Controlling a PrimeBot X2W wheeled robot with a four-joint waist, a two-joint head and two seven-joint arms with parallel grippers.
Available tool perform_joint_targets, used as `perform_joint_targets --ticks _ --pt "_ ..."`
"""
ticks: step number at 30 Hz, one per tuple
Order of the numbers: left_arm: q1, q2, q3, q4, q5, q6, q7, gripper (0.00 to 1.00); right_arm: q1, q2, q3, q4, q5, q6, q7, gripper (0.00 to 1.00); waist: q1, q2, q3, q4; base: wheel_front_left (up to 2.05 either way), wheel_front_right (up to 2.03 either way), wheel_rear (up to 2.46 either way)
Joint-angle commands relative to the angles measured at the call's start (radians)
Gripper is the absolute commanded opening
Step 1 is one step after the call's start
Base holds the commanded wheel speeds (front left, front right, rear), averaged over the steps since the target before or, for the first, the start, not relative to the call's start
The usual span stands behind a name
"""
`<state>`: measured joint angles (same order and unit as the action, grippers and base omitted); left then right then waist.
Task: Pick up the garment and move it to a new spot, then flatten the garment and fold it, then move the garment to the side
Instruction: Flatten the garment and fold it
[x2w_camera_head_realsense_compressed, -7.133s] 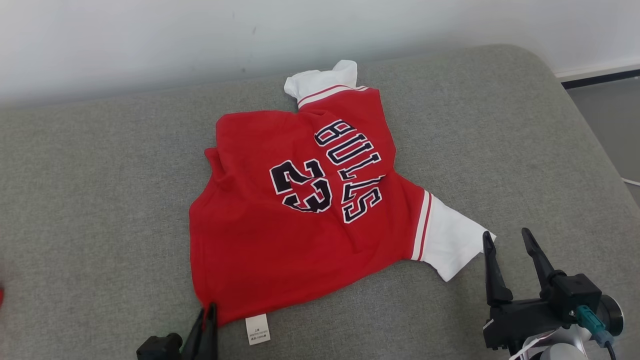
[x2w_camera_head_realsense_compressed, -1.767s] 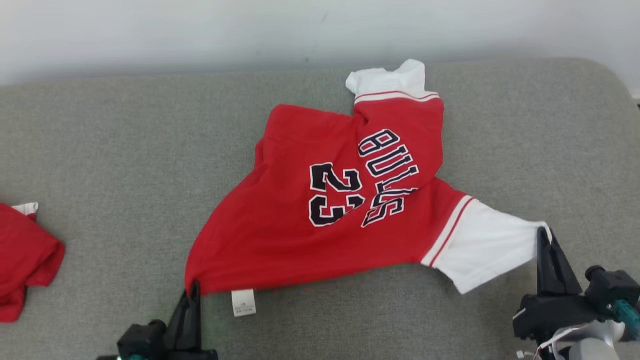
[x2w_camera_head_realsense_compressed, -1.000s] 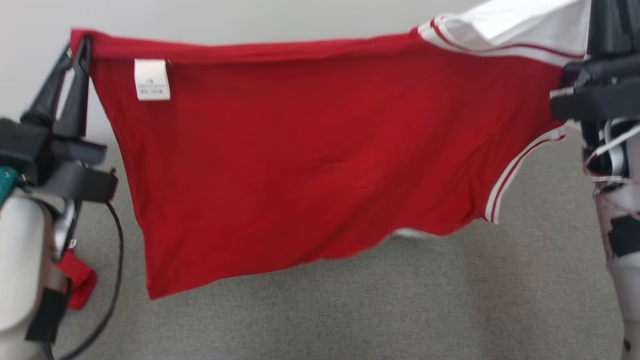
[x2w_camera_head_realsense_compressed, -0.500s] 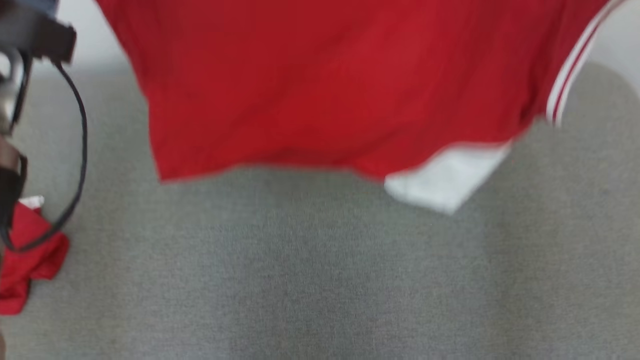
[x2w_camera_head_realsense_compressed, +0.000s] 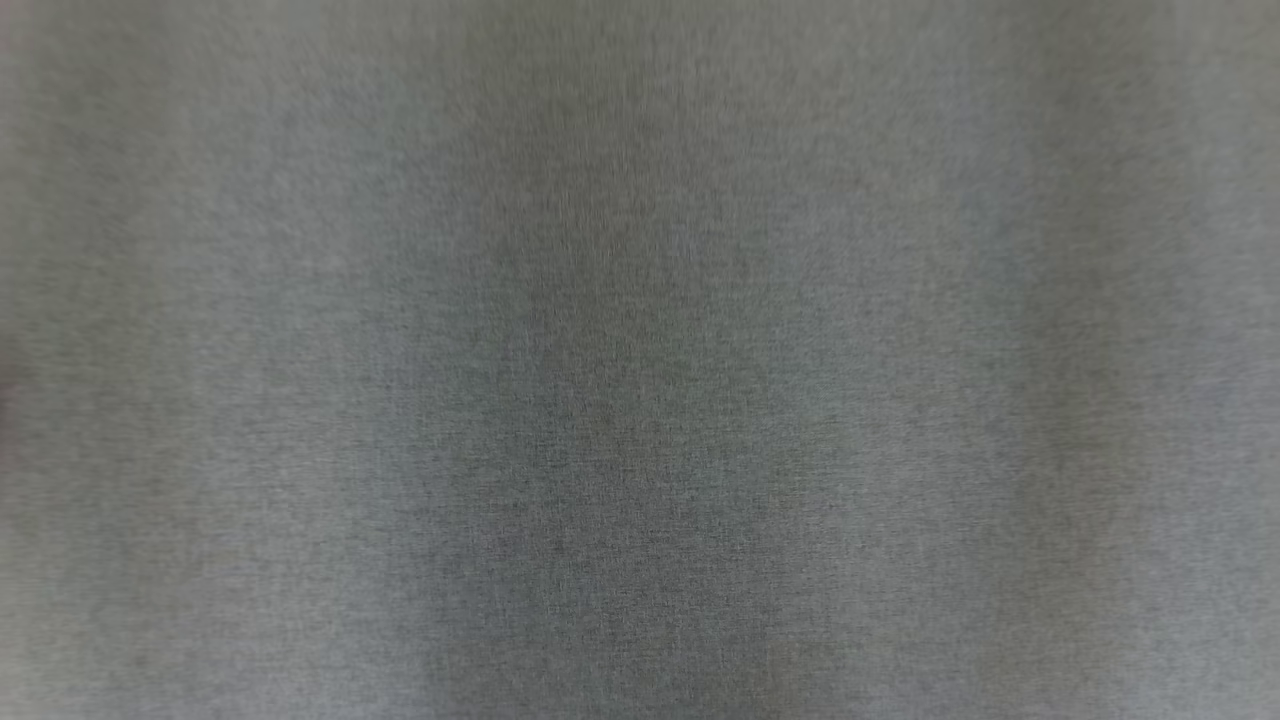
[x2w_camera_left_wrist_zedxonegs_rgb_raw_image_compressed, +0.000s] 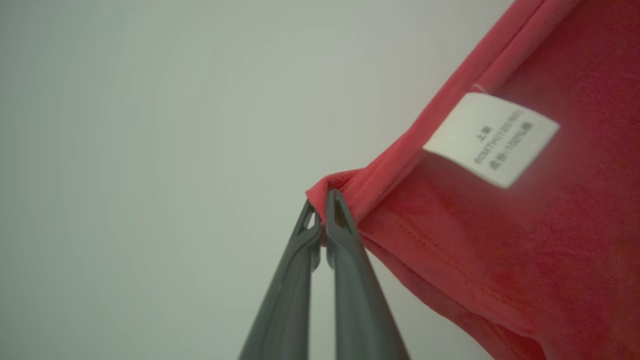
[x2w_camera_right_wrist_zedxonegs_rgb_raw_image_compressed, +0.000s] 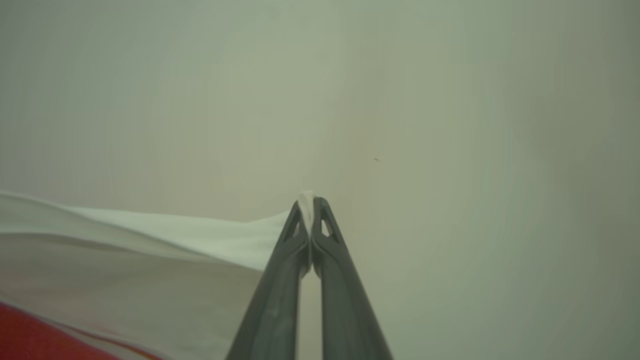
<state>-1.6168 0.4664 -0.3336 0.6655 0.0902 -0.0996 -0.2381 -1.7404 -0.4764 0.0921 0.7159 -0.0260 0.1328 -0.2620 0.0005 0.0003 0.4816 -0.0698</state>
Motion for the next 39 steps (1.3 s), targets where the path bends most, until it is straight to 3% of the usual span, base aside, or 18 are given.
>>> perform_joint_targets --ticks 1,9,13,18,28,39 --pt "-0.011 -0.005 -0.003 0.014 0.006 0.006 -0.006 0.0 -0.002 -0.004 -0.01 0.006 -0.002 -0.004 -0.002 0.0 -0.0005 -0.0003 0.099 -0.006 0.0 0.0 0.0" --pt "0.173 -0.048 0.01 0.019 -0.068 0.069 -0.026 0.0 0.211 -0.042 -0.05 -0.045 0.041 -0.004 -0.002 0.0 -0.0005 -0.0003 0.161 0.014 0.0 0.0 0.0" --pt "0.344 -0.084 0.032 -0.055 -0.126 0.097 -0.027 0.0 0.389 -0.047 -0.068 -0.125 0.095 -0.004 -0.002 0.0 -0.0005 -0.0003 0.134 0.025 0.0 0.0 0.0" --pt "0.54 -0.122 0.029 -0.12 -0.16 0.1 -0.027 0.0 0.611 -0.047 -0.097 -0.2 0.152 -0.004 -0.002 0.0 -0.0005 -0.0003 0.065 0.036 0.0 0.0 0.0" --pt "0.952 -0.198 0.141 -0.141 -0.257 0.123 -0.027 0.0 1.062 0.071 -0.172 -0.267 0.192 -0.004 -0.002 0.0 -0.0005 -0.0003 -0.158 0.007 0.0 0.0 0.0" --pt "1.328 -0.288 0.244 -0.142 -0.255 0.079 -0.027 0.0 1.389 0.172 -0.186 -0.243 0.171 -0.004 -0.002 0.0 -0.0005 -0.0003 -0.365 -0.014 0.0 0.0 0.0"
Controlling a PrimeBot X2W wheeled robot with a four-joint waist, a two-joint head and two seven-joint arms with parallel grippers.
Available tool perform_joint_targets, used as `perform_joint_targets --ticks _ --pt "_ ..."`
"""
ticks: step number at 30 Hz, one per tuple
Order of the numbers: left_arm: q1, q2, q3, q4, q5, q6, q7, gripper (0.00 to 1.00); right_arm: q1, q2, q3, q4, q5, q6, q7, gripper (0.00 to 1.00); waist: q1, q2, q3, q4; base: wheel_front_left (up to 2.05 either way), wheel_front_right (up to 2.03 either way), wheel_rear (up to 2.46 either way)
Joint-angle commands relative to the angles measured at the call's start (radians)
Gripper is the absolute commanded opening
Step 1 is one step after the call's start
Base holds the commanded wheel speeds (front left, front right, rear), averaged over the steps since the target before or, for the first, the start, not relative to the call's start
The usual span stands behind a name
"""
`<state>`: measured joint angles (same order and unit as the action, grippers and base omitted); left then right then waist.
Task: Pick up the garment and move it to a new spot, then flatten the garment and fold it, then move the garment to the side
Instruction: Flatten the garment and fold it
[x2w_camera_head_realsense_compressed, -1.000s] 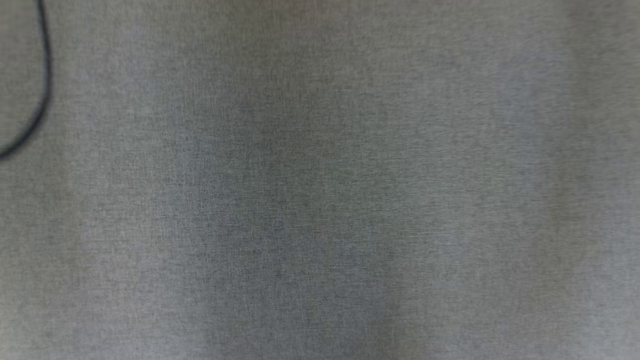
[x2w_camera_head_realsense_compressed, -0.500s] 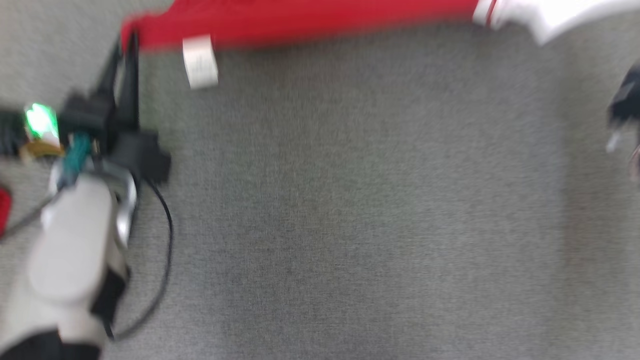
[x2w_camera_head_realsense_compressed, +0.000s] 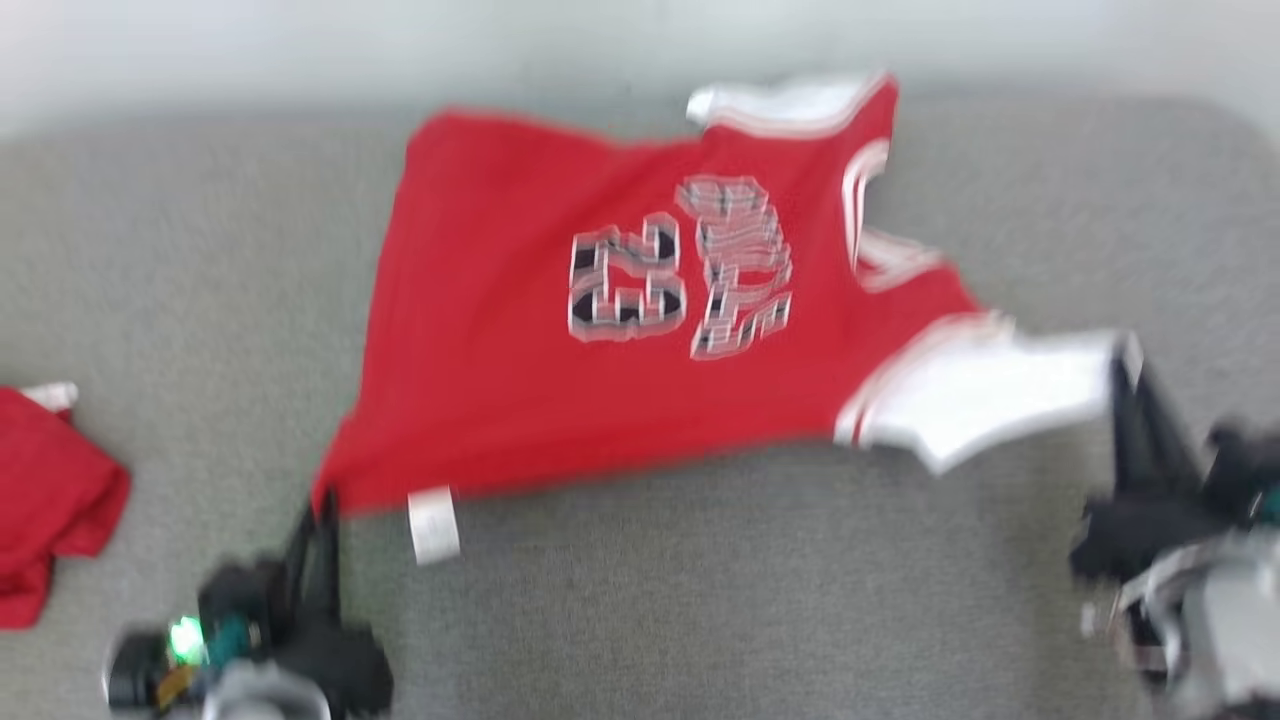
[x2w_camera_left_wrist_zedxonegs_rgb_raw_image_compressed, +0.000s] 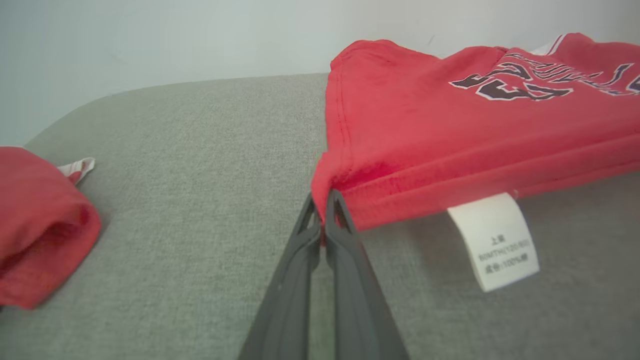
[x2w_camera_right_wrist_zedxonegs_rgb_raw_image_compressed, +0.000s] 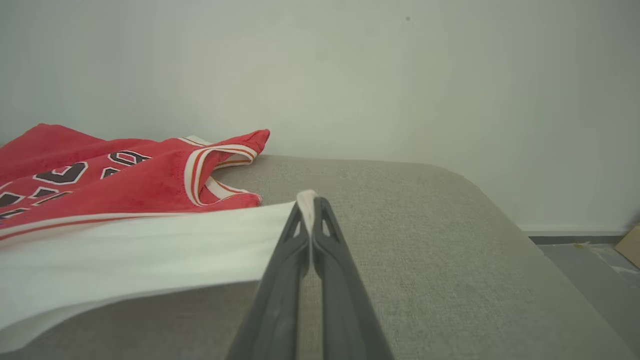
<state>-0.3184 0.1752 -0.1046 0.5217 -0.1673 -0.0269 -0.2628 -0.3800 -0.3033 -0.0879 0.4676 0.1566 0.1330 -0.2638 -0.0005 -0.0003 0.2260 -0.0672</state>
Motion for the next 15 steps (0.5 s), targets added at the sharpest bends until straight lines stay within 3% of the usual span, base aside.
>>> perform_joint_targets --ticks 1,6,15 --pt "0.059 -0.004 0.022 0.004 0.004 0.0 -0.003 0.0 0.062 0.007 -0.006 0.012 -0.011 -0.004 -0.001 0.0 0.0005 0.0003 -0.125 -0.017 0.0 0.0 0.0" --pt "0.187 -0.05 0.07 -0.011 0.013 -0.011 -0.003 0.0 0.227 0.046 -0.036 0.03 -0.018 -0.004 -0.001 0.0 0.0005 0.0003 -0.195 -0.019 0.0 0.0 0.0" --pt "0.33 -0.088 0.123 -0.031 0.037 -0.039 -0.003 0.0 0.408 0.121 -0.181 0.008 -0.008 -0.004 -0.001 0.0 0.0005 0.0003 -0.234 -0.028 0.0 0.0 0.0"
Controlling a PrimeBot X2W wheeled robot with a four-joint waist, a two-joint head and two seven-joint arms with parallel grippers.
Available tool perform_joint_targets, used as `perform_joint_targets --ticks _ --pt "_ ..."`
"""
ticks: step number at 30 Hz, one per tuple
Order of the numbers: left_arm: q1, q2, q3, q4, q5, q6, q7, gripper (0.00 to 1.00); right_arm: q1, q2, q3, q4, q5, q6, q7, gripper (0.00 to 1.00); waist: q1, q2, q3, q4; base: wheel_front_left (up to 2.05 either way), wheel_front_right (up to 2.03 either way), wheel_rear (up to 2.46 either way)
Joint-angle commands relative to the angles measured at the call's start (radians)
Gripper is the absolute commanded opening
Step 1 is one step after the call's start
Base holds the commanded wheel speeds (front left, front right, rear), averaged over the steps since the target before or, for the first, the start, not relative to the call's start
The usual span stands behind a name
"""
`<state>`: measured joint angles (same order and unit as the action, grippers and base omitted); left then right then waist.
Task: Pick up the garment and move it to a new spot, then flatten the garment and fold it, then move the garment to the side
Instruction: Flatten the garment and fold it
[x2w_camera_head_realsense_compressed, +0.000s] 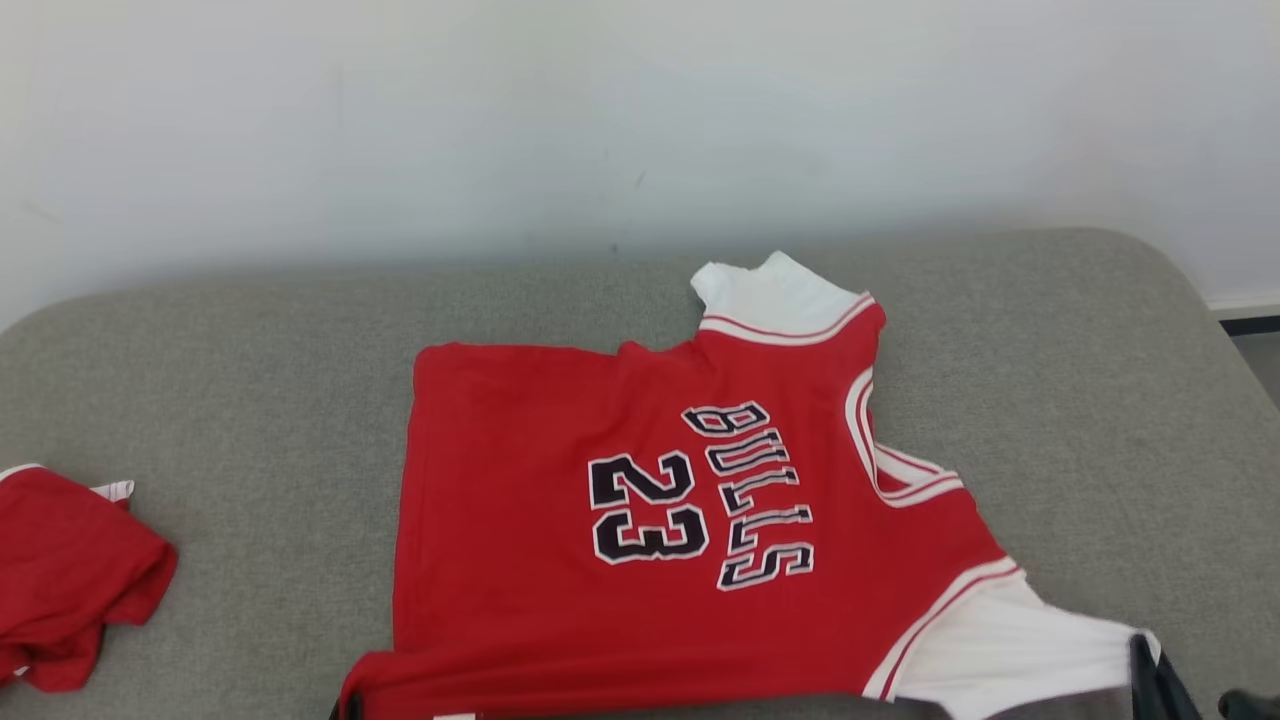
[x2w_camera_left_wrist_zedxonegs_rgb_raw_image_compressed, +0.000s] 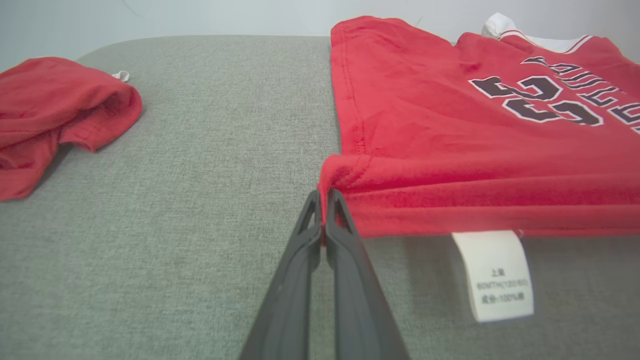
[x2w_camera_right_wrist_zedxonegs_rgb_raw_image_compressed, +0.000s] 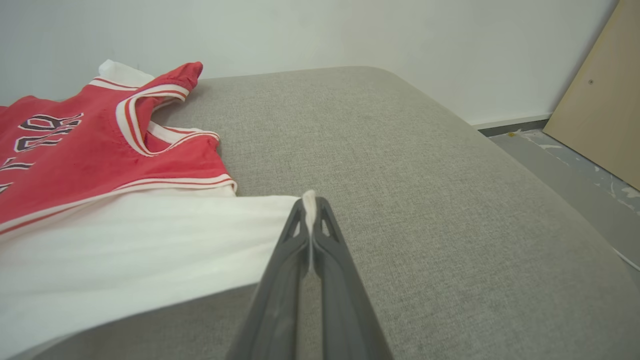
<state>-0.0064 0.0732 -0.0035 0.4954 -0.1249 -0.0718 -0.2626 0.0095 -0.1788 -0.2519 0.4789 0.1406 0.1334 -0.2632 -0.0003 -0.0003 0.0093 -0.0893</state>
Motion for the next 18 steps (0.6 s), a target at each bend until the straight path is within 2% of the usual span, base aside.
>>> perform_joint_targets --ticks 1,10,18 --pt "0.03 0.01 0.026 -0.008 -0.003 0.004 -0.003 0.0 0.034 0.0 -0.023 -0.007 0.004 -0.005 -0.002 0.0 0.0003 0.0003 -0.02 -0.006 0.0 0.0 0.0" --pt "0.118 -0.01 0.044 -0.018 0.004 -0.01 -0.003 0.0 0.136 0.02 -0.049 -0.041 -0.021 -0.005 -0.002 0.0 0.0003 0.0003 -0.044 -0.001 0.0 0.0 0.0" --pt "0.142 -0.019 0.016 -0.056 -0.005 -0.021 -0.003 0.0 0.119 0.031 -0.011 -0.102 -0.017 -0.005 -0.002 0.0 0.0003 0.0003 -0.03 0.008 0.0 0.0 0.0"
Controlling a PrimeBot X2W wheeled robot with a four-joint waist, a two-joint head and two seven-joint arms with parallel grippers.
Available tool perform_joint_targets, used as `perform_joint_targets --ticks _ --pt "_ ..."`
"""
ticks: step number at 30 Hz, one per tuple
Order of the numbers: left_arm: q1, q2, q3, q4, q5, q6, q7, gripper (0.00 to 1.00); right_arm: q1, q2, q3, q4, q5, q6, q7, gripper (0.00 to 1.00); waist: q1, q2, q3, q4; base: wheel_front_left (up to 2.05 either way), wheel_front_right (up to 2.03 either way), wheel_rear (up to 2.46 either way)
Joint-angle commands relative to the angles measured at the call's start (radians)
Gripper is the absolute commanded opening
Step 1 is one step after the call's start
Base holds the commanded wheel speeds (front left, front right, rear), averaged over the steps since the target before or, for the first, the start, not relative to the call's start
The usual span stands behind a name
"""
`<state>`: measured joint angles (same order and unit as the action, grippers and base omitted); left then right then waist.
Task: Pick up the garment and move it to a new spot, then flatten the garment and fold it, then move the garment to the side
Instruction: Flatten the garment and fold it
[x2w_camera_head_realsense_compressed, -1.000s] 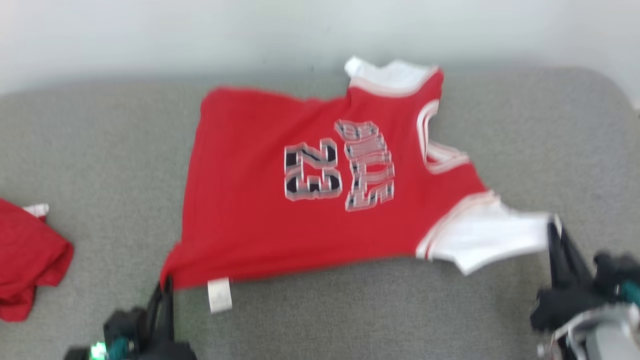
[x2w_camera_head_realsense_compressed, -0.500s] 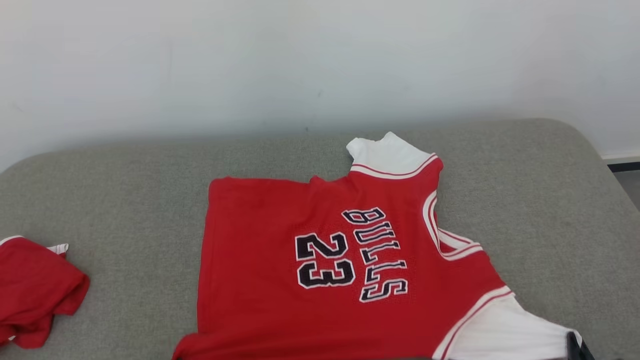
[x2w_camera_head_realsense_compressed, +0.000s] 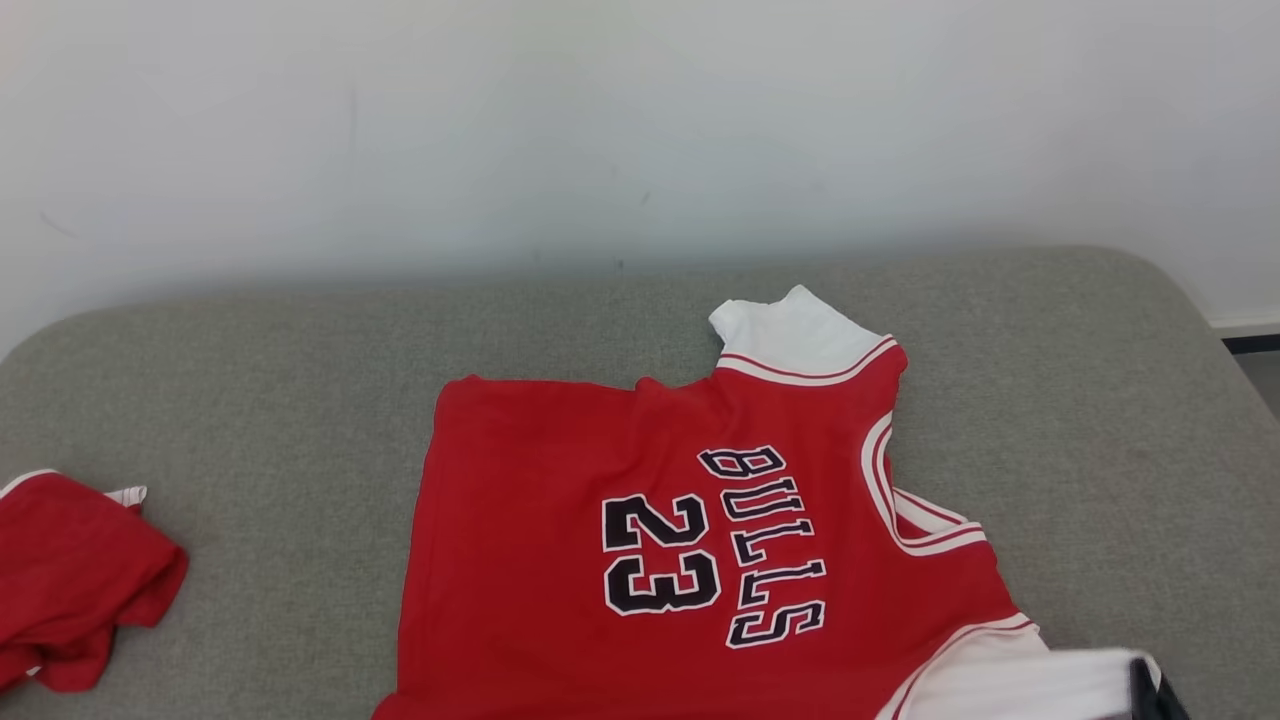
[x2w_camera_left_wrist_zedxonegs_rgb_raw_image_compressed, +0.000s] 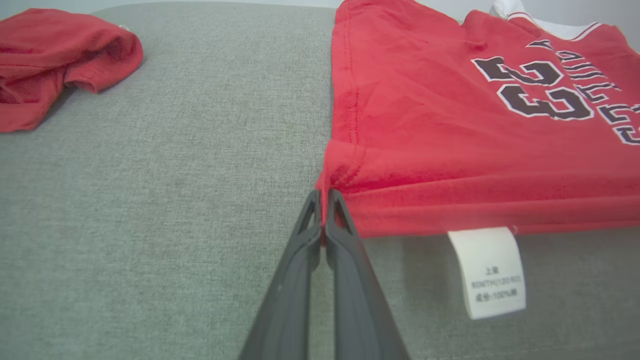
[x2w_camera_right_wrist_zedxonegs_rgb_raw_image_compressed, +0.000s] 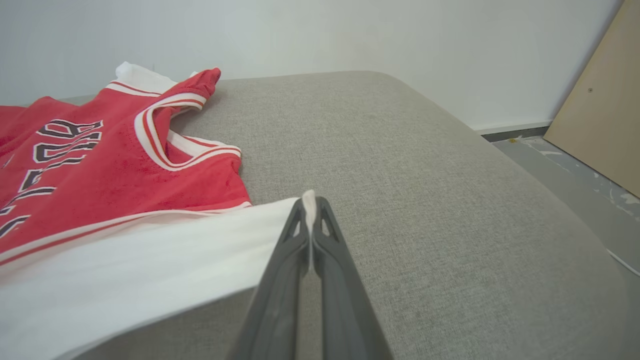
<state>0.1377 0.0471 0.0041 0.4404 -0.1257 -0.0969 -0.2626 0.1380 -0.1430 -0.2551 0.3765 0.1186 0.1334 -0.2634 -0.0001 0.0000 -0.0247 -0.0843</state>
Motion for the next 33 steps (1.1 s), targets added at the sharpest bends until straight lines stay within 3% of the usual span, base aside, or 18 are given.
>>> perform_joint_targets --ticks 1,8,21,33 --pt "-0.009 0.007 0.002 -0.011 -0.013 0.002 -0.003 0.0 -0.018 -0.005 -0.004 -0.014 0.006 -0.005 -0.001 0.0 0.0001 0.0 0.009 0.005 0.0 0.0 0.0" --pt "-0.116 0.005 -0.033 -0.081 0.001 -0.018 -0.003 0.0 -0.112 -0.024 0.024 -0.097 0.03 -0.004 -0.001 0.0 0.0001 0.0 0.053 0.027 0.0 0.0 0.0" --pt "-0.346 0.005 -0.043 -0.01 0.039 -0.03 -0.003 0.0 -0.401 -0.072 0.092 0.077 -0.002 -0.004 -0.001 0.0 0.0001 0.0 0.198 0.063 0.0 0.0 0.0" --pt "-0.438 0.005 -0.075 0.031 0.015 -0.032 -0.003 0.0 -0.505 -0.088 0.063 0.168 -0.015 -0.004 -0.001 0.0 0.0001 0.0 0.279 0.091 0.0 0.0 0.0"
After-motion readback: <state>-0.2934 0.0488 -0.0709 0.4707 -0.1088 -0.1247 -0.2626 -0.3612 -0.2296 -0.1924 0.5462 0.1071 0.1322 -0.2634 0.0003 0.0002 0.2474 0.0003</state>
